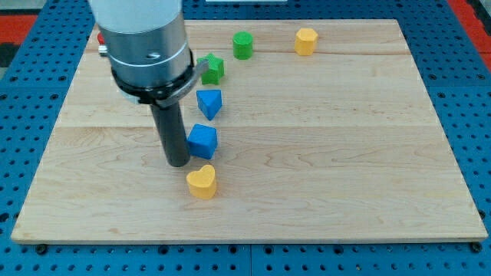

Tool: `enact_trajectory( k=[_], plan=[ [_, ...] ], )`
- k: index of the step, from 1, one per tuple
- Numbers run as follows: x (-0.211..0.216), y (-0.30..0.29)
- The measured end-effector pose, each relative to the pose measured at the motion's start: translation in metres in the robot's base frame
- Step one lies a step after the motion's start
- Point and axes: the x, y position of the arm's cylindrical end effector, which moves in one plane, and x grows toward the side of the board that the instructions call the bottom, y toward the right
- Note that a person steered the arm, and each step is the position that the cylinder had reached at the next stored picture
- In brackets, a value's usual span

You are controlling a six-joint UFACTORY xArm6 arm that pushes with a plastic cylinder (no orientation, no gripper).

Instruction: Move your arm towards the bottom right of the board

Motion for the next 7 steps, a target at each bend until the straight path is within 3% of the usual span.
enact_trajectory(
  k=[2,4,5,6,7],
  plan=[
    [0.000,-0.021],
    [0.072,-0.070],
    [0.111,-0.059],
    [0.112,-0.026],
    [0.113,0.050]
  ],
)
